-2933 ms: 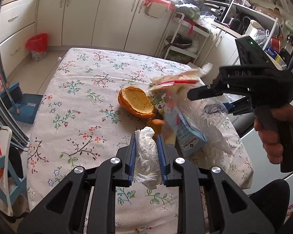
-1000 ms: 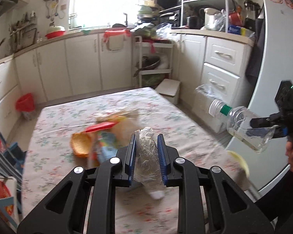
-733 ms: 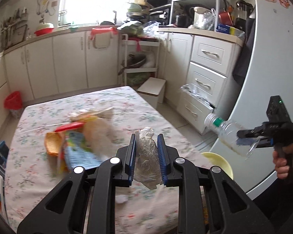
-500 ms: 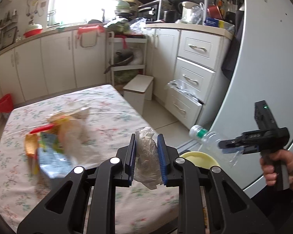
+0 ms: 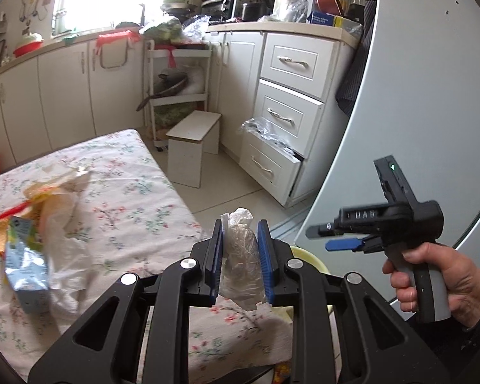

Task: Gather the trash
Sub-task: 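Carry the water bottle to the yellow bucket and open the right tool, then lower the plastic wrap into the yellow bucket and open the left tool, then grasp the blue milk carton on the table with the left tool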

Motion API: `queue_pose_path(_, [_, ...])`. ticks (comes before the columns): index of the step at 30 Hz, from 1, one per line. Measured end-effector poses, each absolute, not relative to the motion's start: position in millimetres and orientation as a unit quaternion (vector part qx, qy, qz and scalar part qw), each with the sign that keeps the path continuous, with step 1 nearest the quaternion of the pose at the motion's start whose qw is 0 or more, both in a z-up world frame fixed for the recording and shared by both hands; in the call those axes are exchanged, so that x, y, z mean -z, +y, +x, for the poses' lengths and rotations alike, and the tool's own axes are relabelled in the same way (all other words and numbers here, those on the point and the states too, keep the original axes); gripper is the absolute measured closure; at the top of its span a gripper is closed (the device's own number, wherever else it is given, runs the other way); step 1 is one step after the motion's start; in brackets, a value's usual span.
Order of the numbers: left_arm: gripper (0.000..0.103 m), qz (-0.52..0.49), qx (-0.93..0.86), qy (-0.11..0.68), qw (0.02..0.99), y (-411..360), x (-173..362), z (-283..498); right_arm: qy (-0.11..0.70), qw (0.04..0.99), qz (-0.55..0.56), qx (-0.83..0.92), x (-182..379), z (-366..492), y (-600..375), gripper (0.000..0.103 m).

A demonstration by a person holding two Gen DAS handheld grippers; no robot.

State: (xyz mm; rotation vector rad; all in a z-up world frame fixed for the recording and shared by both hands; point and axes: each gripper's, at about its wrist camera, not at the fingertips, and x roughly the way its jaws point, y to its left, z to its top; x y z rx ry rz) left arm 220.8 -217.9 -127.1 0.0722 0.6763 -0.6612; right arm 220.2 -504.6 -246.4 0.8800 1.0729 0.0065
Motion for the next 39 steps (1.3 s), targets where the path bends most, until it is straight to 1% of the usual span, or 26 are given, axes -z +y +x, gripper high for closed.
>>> queue_pose_path(6, [0.084,0.030,0.334,0.352,0.874,-248.0,146.3,223.7,0.424,0.796,0.431,-0.004,220.0,209.9,-519.4,0.033])
queue_pose_path(11, [0.083,0.035,0.351,0.382,0.854,-287.0,170.4,225.4,0.369,0.829,0.420,0.012,193.7,196.8,-526.8,0.032])
queue_pose_path(14, [0.083,0.045,0.359,0.407,0.839,-314.8,190.2,230.2,0.349,0.844,0.407,0.016,184.0,192.9,-528.4,0.031])
queue_pose_path(16, [0.075,0.048,0.360,0.419,0.832,-328.6,200.0,232.7,0.342,0.850,0.400,0.020,180.8,194.3,-528.5,0.030])
queue_pose_path(18, [0.057,0.050,0.357,0.427,0.829,-339.8,207.7,234.9,0.340,0.851,0.400,0.019,181.4,193.8,-528.4,0.030])
queue_pose_path(21, [0.044,0.045,0.351,0.429,0.831,-345.4,210.1,235.8,0.337,0.849,0.408,0.020,184.5,195.0,-531.3,0.030])
queue_pose_path(22, [0.042,0.045,0.349,0.428,0.832,-345.2,209.6,235.9,0.335,0.848,0.409,0.020,184.7,194.9,-532.8,0.030])
queue_pose_path(24, [0.038,0.048,0.341,0.425,0.837,-342.7,207.6,235.4,0.333,0.848,0.411,0.020,185.0,195.1,-533.3,0.030])
queue_pose_path(31, [0.034,0.047,0.305,0.398,0.864,-303.9,183.0,238.2,0.325,0.851,0.413,0.017,181.8,197.8,-529.1,0.028])
queue_pose_path(37, [0.033,0.038,0.251,0.365,0.896,-232.3,152.5,233.2,0.334,0.856,0.395,-0.007,176.8,209.8,-506.7,0.028])
queue_pose_path(39, [0.031,0.029,0.218,0.352,0.910,-198.0,142.2,232.2,0.337,0.857,0.390,-0.015,175.7,213.7,-499.1,0.028])
